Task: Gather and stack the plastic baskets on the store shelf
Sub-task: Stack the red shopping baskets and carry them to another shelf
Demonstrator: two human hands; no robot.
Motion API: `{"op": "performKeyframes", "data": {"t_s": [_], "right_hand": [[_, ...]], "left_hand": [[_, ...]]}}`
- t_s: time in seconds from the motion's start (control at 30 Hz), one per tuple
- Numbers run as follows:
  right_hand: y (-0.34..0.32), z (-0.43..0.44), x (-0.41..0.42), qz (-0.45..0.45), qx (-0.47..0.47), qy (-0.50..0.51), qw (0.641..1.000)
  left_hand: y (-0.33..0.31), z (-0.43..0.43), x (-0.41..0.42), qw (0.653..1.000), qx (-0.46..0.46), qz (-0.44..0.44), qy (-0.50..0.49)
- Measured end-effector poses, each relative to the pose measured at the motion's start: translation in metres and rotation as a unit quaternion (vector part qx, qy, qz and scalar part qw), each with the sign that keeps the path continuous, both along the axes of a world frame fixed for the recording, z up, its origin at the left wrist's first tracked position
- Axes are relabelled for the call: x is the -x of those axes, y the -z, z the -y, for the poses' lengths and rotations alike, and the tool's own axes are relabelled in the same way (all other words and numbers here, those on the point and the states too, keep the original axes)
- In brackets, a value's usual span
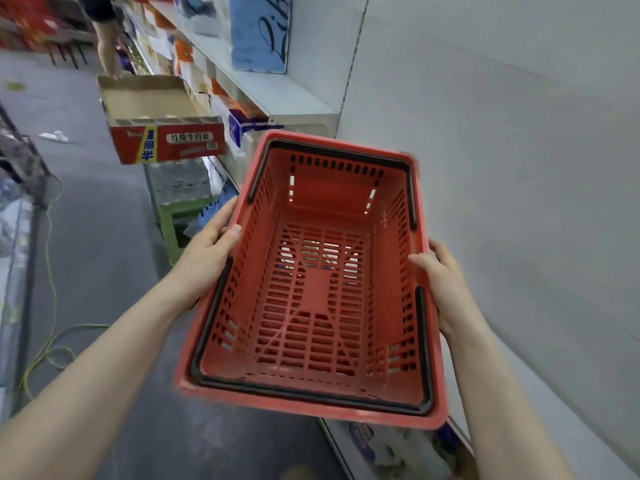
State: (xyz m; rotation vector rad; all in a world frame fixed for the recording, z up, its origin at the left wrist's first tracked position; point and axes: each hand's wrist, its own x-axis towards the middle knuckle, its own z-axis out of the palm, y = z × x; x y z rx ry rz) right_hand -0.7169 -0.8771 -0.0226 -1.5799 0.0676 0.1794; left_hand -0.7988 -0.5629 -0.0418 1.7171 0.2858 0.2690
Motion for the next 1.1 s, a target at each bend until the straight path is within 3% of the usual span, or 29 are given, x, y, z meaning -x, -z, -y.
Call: {"op": "performKeyframes", "data": {"t_s": [0.33,0.57,0.73,0.9,1.0,1.1], "right_hand": [[-0.004,-0.045,-0.208,0.009,0.016,0.019,1.0],[-0.002,-0.059,-0.345,-0.035,0.093,-0.047,0.994],[-0.002,-0.057,-0.403,-0.061,0.154,-0.097,0.981],[0.007,-0.056,-0.428,-0.062,0.219,-0.114,0.967],[0.002,-0.062,-0.427,-0.034,0.342,-0.115,0.932],[-0.002,-0.078,-0.417,0.007,0.514,-0.077,0.854]], "left_hand": [[0.001,-0.043,-0.188,0.999,0.008,0.013,0.048],[0.018,-0.055,-0.296,0.997,0.033,-0.028,0.057],[0.026,-0.065,-0.337,0.994,0.023,-0.033,0.099],[0.027,-0.077,-0.366,0.985,-0.051,-0.03,0.165],[0.027,-0.092,-0.377,0.974,-0.092,-0.038,0.203],[0.03,-0.11,-0.391,0.96,-0.213,-0.031,0.177]]}}
